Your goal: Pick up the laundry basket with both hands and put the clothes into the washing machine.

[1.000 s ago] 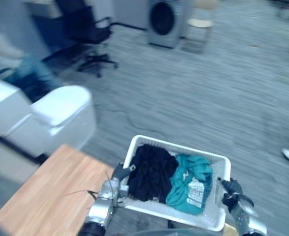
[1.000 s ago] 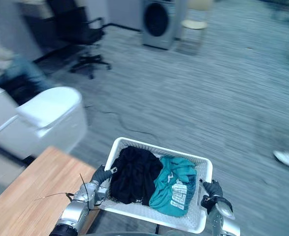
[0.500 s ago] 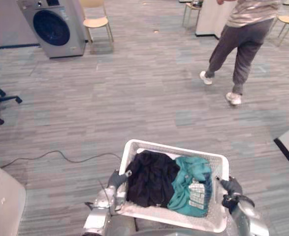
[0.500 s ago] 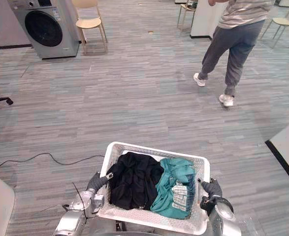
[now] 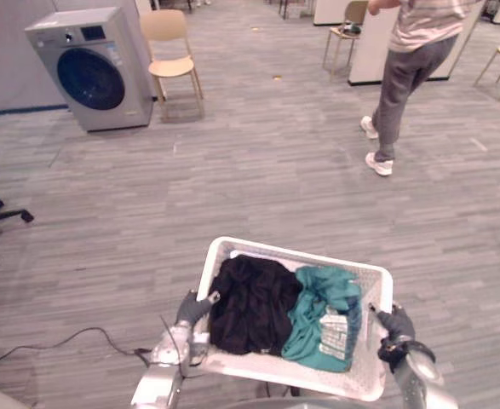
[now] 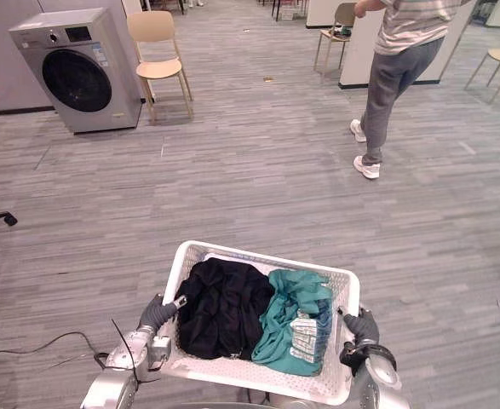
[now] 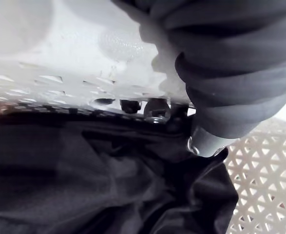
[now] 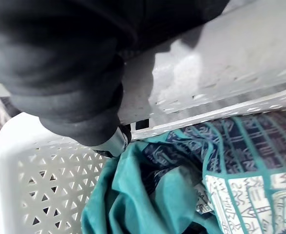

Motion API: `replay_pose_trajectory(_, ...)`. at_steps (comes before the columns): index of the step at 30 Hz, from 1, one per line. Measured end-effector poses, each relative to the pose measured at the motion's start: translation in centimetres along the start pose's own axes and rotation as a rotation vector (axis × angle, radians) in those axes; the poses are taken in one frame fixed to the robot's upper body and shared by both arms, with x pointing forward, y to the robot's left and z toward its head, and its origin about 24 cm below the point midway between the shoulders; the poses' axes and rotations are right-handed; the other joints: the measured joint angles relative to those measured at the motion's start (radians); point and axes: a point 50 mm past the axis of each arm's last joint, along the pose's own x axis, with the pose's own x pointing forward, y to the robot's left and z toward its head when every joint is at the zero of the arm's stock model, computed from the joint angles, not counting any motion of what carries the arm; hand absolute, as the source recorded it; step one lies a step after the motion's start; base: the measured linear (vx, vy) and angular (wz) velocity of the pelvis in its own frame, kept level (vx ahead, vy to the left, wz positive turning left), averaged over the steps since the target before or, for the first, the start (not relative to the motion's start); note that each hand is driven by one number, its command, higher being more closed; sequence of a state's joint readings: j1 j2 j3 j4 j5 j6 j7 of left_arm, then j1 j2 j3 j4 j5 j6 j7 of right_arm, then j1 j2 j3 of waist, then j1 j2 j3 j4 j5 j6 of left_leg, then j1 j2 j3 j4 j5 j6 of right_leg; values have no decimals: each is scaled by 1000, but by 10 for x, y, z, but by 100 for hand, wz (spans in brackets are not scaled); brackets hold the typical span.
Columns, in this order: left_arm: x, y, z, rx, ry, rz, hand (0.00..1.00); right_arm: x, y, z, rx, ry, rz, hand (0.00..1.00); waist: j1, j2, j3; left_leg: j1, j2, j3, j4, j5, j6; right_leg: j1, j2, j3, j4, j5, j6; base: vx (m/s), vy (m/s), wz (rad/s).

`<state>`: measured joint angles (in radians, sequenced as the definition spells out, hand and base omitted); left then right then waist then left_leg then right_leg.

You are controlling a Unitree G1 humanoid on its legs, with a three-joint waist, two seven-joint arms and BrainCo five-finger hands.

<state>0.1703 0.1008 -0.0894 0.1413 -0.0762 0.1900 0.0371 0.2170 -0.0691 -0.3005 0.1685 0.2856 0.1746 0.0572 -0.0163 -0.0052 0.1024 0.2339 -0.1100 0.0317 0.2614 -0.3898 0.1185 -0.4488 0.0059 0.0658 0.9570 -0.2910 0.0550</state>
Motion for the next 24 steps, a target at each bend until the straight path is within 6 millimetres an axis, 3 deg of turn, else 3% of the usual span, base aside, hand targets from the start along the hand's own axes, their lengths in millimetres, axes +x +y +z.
replay_pose_trajectory(2, 6, 0, 1, 15, 5, -9, 100, -2, 0, -4, 17, 7, -22, 100, 0, -10, -22, 51, 35, -41, 3, -24, -45, -10, 35, -2, -379, 100, -29, 784, -79, 64)
replay_pose_trajectory(3, 6, -4, -5, 4, 33, -15, 100, -3, -2, -6, -7, 17, -29, 100, -26, 16, -40, 77, 76, -99, 40, -38, -71, -2, 62, -13, -394, 232, -40, 825, -113, 55)
replay_pose_trajectory(5, 7, -6, -6, -13, 37, -16, 100, -1, -6, 0, -40, 7, -40, 100, -28, 36, -50, 65, 104, -143, 141, -2, -117, 5, 60, -63, -317, 185, -78, 631, -96, 44)
replay_pose_trajectory(6, 7, -10, -5, -33, 35, -19, 100, -1, -8, 5, -53, -8, -39, 100, -49, 42, -24, 49, 93, -152, 266, 100, -111, 0, 40, -98, -177, 169, -113, 534, -122, 47)
replay_pose_trajectory(7, 6, -11, -8, -45, 43, -18, 100, -2, -10, 7, -65, -16, -37, 100, -57, 47, -19, 24, 90, -137, 339, 153, -131, 0, 63, -116, -171, 136, -110, 567, -198, 43)
replay_pose_trajectory(8, 3, -11, -11, -64, 45, -12, 100, -5, -5, 8, -84, -24, -15, 100, -53, 78, -39, -73, 109, -89, 567, 380, -159, 109, 91, -141, -347, 116, -157, 522, -188, -18)
replay_pose_trajectory(9, -1, -10, -17, -92, 53, 6, 100, -4, -4, 10, -95, -29, -5, 100, -28, 122, -29, -169, 161, -59, 755, 603, -128, 207, 141, -115, -416, 84, -159, 683, -130, -48)
replay_pose_trajectory(10, -1, -8, -17, -89, 51, 7, 100, -4, -5, 7, -89, -21, -12, 100, -17, 137, -25, -223, 182, -46, 854, 561, -125, 249, 158, -104, -443, 75, -169, 643, -26, -83)
replay_pose_trajectory(11, -3, -2, -20, -75, 61, 20, 100, -2, -1, -2, -72, 13, -9, 100, 0, 135, -17, -329, 193, -22, 980, 439, -102, 327, 175, -63, -482, 53, -186, 707, 29, -74)
replay_pose_trajectory(12, -6, 3, -25, -71, 79, 37, 100, 1, 5, -5, -71, 27, 7, 100, 13, 123, -9, -393, 192, -6, 1001, 362, -85, 390, 172, -23, -515, 40, -194, 717, 51, -103)
replay_pose_trajectory(13, -11, 8, -31, -70, 99, 53, 100, 0, 8, -9, -79, 46, 20, 100, 40, 104, 3, -464, 193, 17, 957, 274, -82, 468, 157, 37, -555, 20, -195, 726, 73, -96)
replay_pose_trajectory(15, -15, 9, -38, -77, 120, 62, 100, -1, 9, -11, -92, 60, 22, 100, 64, 81, 12, -558, 195, 48, 784, 188, -106, 552, 116, 88, -607, -22, -180, 734, 146, -79)
replay_pose_trajectory(18, -15, 5, -37, -94, 116, 55, 100, 1, 9, -7, -106, 50, 18, 100, 63, 51, 19, -614, 189, 92, 312, 180, -113, 690, 42, 139, -653, -102, -151, 812, 231, -40)
replay_pose_trajectory(19, -16, 5, -36, -91, 113, 55, 100, 1, 7, -7, -110, 50, 13, 100, 78, 23, 6, -617, 162, 98, 206, 280, -148, 716, -1, 171, -652, -125, -119, 809, 273, -67)
replay_pose_trajectory(20, -16, 5, -36, -85, 115, 55, 100, 0, 7, -9, -108, 54, 10, 100, 88, 5, -9, -603, 144, 116, 197, 337, -139, 723, -26, 194, -644, -131, -109, 860, 294, -48)
replay_pose_trajectory(21, -16, 9, -32, -67, 102, 62, 100, 0, 11, -10, -95, 52, 9, 100, 76, -36, -32, -598, 110, 168, 248, 304, -73, 734, -82, 228, -606, -120, -87, 896, 288, -27)
replay_pose_trajectory(22, -17, 11, -25, -64, 74, 66, 100, 3, 14, -3, -96, 31, 20, 100, 61, -39, -23, -647, 136, 176, 448, 260, -11, 742, -72, 284, -542, -53, -23, 879, 303, -25)
replay_pose_trajectory(23, -19, 12, -23, -60, 65, 69, 100, 4, 18, -3, -94, 26, 31, 100, 74, -37, -22, -689, 127, 195, 535, 226, -36, 738, -49, 305, -485, -15, -20, 817, 374, -33)
replay_pose_trajectory(24, -22, 8, -20, -66, 48, 59, 100, -1, 14, -2, -110, 5, 21, 100, 76, -58, -41, -591, 53, 228, 262, 207, 27, 652, -52, 291, -213, 91, 90, 460, 264, -29)
